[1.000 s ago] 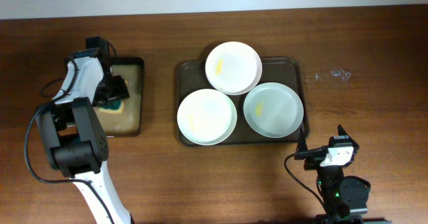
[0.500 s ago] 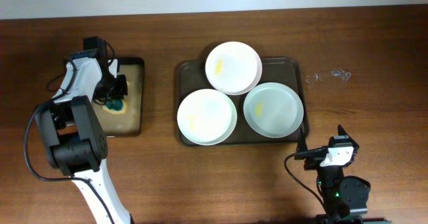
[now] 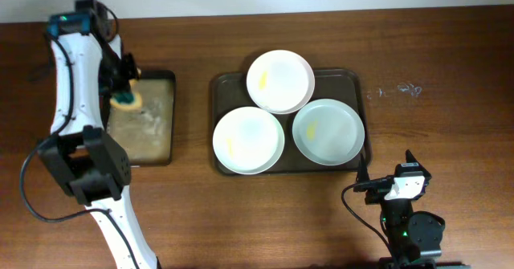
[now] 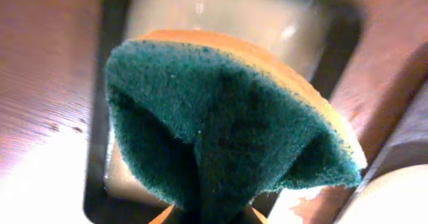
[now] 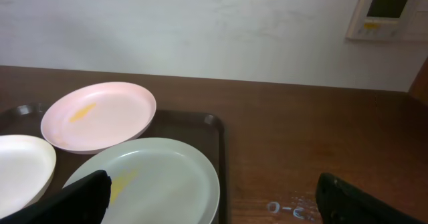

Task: Clean dirty plates on tray and stack at the side
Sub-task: 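Lift the sponge and carry it with the left gripper to the white plate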

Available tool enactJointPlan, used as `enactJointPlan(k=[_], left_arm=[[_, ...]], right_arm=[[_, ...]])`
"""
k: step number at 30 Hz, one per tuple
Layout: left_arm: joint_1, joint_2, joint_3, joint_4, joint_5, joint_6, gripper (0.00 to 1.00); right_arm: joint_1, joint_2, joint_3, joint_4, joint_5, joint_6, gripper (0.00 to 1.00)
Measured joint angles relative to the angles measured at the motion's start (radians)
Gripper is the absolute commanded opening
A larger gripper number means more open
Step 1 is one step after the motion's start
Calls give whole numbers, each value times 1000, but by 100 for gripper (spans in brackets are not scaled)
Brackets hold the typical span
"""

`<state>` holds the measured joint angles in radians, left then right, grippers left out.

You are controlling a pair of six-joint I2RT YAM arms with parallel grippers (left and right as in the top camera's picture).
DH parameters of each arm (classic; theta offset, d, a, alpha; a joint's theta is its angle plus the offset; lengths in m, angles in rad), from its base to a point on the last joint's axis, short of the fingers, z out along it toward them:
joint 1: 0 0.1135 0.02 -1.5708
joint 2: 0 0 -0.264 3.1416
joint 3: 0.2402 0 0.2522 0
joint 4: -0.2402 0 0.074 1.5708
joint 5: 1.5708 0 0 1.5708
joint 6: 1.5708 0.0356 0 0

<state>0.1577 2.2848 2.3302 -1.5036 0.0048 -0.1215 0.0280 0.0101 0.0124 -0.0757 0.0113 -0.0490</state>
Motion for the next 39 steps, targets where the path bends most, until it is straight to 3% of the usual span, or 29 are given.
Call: enactJointPlan(k=[3,8,10,14,17,22,25,30,33,39], left_arm=[[0,-2,87,-78,6,-19,0],[0,-2,87,-94,8,-64,0],[0,-5,29,-54,8,-100,0],[-6,-9,-257,137,8,-161,0],[-7,-2,-365,148,11,-179,0],[9,-10,-219,3,15,-187,0],[9,-69,-191,4,14,-187,0],[-16,-116,-348,179,7,-190,0],[-27,-93,-433,177,12,-189,0],[-6,-129,-198,41,14,-174,0]], right_arm=[[0,0,0,0,0,0,99],[0,0,0,0,0,0,98],[0,0,0,0,0,0,98],[0,0,0,0,0,0,98],[0,0,0,0,0,0,98],[0,0,0,0,0,0,98],[0,0,0,0,0,0,98],[0,0,0,0,0,-1,98],[0,0,0,0,0,0,98],[0,0,0,0,0,0,98]])
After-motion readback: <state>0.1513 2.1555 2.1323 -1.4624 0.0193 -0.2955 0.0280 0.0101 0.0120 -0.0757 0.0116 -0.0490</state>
